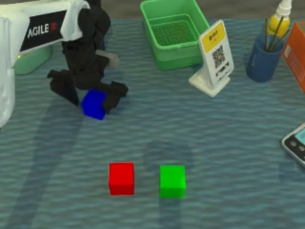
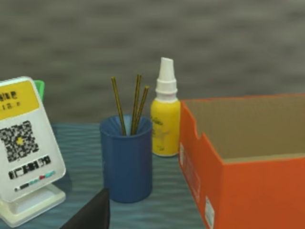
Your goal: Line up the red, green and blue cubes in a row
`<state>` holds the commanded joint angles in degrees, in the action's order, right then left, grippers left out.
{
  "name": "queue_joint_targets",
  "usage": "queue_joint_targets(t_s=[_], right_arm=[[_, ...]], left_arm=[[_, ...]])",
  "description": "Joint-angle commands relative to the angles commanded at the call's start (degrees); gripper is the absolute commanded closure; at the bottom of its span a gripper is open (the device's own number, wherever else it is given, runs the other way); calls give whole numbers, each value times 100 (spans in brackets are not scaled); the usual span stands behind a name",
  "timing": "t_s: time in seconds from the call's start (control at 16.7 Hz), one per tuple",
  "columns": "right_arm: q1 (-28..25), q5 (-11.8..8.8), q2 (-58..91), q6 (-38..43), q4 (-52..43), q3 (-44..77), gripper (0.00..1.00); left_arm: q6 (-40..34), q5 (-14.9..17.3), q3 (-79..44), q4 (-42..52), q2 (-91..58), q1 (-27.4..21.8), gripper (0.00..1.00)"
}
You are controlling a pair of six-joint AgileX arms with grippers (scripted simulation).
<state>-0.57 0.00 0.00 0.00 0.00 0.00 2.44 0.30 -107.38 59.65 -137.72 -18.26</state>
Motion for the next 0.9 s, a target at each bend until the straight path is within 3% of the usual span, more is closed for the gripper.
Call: queue_joint_targets(t_s=[0.48,0.9], right_arm=[[0,0,0,0,0,0,0],[0,0,0,0,0,0,0]], left_arm=[[0,0,0,0,0,0,98],[0,0,0,0,0,0,100]])
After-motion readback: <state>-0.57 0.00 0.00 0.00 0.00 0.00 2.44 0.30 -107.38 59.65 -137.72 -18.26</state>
